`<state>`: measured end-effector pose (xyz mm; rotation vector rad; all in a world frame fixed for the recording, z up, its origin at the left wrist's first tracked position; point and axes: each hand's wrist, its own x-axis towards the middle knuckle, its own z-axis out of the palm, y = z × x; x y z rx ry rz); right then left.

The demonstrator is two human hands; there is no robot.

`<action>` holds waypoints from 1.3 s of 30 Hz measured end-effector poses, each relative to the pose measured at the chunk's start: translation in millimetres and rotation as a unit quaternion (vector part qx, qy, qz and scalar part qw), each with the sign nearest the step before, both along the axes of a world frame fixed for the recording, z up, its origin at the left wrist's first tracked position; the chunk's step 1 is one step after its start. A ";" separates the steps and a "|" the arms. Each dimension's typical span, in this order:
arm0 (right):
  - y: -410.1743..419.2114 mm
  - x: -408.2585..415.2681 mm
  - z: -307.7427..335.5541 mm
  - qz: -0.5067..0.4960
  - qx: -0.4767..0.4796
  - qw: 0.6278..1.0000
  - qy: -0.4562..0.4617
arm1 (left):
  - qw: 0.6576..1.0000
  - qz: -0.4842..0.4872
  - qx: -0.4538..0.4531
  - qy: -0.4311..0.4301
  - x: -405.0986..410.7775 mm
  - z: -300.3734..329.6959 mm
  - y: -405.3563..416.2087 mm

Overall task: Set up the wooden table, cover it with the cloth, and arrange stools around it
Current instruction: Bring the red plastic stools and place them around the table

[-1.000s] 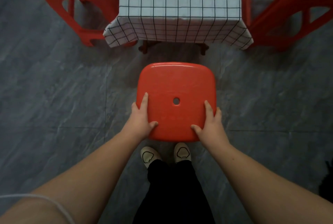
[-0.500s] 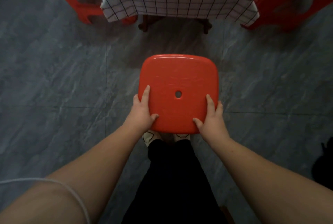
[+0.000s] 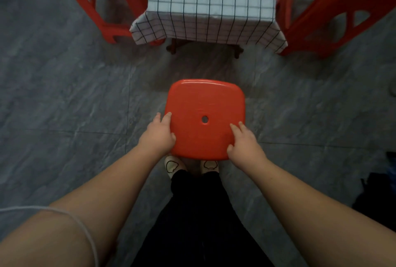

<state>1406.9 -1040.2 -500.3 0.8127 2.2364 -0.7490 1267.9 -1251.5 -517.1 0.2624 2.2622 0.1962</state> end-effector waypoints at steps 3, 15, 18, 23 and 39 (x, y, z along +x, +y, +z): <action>-2.2 -6.6 61.0 0.029 0.002 0.999 0.028 | 0.997 -0.063 0.002 0.048 0.3 62.2 -4.0; -37.9 2.4 283.4 0.221 0.080 0.960 0.155 | 0.978 -0.041 -0.003 0.206 45.7 293.4 -52.3; -55.5 2.6 304.9 0.250 0.084 0.949 0.171 | 0.975 -0.001 0.004 0.221 53.1 316.1 -78.8; -93.1 -23.5 324.5 0.281 0.084 0.935 0.199 | 0.973 0.038 0.000 0.226 46.0 339.7 -127.8; -381.7 -245.7 345.8 0.303 0.100 0.922 0.219 | 0.975 0.034 -0.014 0.221 -130.2 353.7 -406.7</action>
